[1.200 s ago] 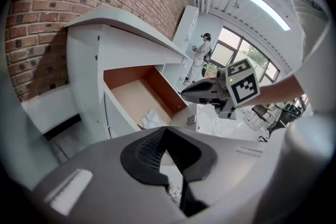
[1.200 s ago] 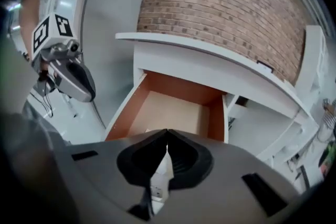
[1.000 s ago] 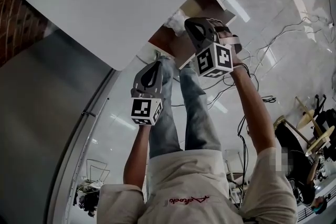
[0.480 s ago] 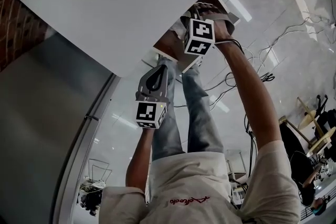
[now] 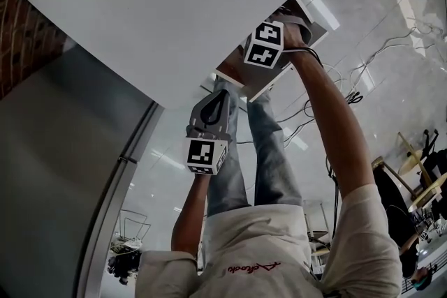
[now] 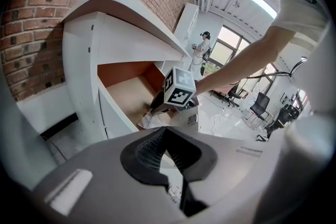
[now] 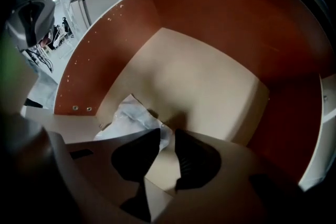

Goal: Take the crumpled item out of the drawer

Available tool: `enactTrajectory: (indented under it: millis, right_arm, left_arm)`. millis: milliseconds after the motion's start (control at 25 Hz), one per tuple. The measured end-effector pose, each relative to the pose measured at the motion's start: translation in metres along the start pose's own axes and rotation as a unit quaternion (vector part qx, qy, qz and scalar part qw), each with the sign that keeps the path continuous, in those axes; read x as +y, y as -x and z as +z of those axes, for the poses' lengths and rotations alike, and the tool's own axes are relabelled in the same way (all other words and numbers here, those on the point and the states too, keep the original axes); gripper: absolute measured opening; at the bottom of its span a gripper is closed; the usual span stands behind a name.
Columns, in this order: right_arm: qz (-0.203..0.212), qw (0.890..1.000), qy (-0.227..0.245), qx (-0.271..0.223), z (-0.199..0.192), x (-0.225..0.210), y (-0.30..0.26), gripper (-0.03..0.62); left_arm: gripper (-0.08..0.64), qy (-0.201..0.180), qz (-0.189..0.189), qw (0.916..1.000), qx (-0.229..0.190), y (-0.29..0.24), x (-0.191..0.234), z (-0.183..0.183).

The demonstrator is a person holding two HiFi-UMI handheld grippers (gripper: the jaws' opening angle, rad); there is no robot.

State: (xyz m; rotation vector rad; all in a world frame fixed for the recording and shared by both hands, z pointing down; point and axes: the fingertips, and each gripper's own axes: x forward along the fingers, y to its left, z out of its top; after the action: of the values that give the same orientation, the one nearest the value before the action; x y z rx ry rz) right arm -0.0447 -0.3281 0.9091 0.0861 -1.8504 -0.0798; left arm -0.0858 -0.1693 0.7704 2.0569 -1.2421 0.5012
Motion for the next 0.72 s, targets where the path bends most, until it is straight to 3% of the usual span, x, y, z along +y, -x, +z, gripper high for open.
enactTrajectory:
  millis: [120,200,720]
  right_arm:
    - [0.004,1.000,-0.002,0.000,0.000,0.002,-0.003,0.071]
    - [0.001,1.000,-0.004,-0.002,0.001,0.001,-0.003,0.018]
    - [-0.024,0.999,0.015,-0.040,0.012,0.003,0.020,0.012]
  left_arm:
    - [0.009,0.001,0.001,1.0000,0.002,-0.001,0.003,0.000]
    - [0.009,0.002,0.002,1.0000,0.003,-0.001,0.004,0.001]
    - [0.009,-0.003,-0.001,1.0000,0.002,0.001,0.002,0.002]
